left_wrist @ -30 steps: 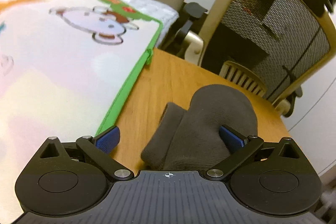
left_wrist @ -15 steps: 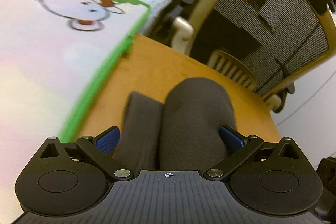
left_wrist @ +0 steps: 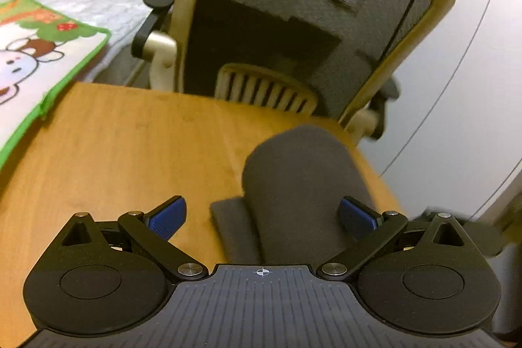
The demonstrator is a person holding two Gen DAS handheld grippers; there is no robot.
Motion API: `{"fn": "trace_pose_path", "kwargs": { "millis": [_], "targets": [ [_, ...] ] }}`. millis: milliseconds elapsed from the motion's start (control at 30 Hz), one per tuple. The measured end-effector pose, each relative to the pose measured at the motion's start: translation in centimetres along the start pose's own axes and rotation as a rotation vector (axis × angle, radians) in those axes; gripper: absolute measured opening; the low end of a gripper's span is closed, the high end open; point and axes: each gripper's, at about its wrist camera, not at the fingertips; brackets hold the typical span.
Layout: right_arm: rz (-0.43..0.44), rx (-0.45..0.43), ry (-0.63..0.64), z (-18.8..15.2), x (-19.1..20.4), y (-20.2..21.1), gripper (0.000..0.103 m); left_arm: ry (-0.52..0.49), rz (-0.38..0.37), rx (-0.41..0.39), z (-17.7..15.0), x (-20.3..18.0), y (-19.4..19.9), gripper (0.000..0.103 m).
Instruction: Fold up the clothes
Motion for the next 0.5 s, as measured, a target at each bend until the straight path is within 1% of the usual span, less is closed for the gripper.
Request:
{"fn": "trace_pose_path", "kwargs": {
  "millis": [33,67,100,133,167,200,300,367,467,500],
  "targets": [
    [-0.007,0.003,0.018,0.0,0.4,-0.3,0.048,-0.032,0.043,0.002,-0.3,0.3,-0.2,0.103],
    [-0.008,0.003,0.018,0.0,0.5,-0.4,0.053,-0.051,0.082,0.0,-0.6,0.8,-0.3,0.103],
    [-0.006,0.001,0.009,0.0,0.5,-0.4,0.066,-0.065,0.117,-0.001,-0.9,1.4,-0.3,0.103],
    [0.004,-0.007,-0.006,0.0,0.2,-0.3,0.076,-0.045,0.12,0.002,-1.2,2.2,-0.1,0.103],
    [0.023,-0.026,-0.029,0.0,-0.2,0.2,0.096,-0.024,0.123,0.004,-1.5,2.9,0.1,0.103],
    [0.043,-0.05,-0.055,0.0,-0.8,0.7,0.103,-0.008,0.13,0.003,-1.8,3.6,0.3,0.103],
    [0.118,-0.112,-0.158,0.3,-2.8,2.2,0.103,0.029,0.152,-0.002,-2.5,5.1,1.0,0.103],
    [0.137,-0.16,-0.277,0.4,-4.3,2.6,0.103,0.052,0.149,-0.004,-2.8,5.8,1.2,0.103],
    [0.129,-0.16,-0.478,0.7,-6.0,0.7,0.103,0.06,0.133,-0.012,-2.9,5.9,1.4,0.103],
    [0.112,-0.13,-0.507,0.7,-6.0,-0.3,0.103,0.061,0.127,-0.014,-2.9,5.8,1.3,0.103]
  ]
}}
Point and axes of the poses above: each gripper's, at about its wrist camera, not at the fingertips, and y roughly against the way its jaws point, x to its left, z to its top, and after that the axes turned 9 degrees about -z, right-handed
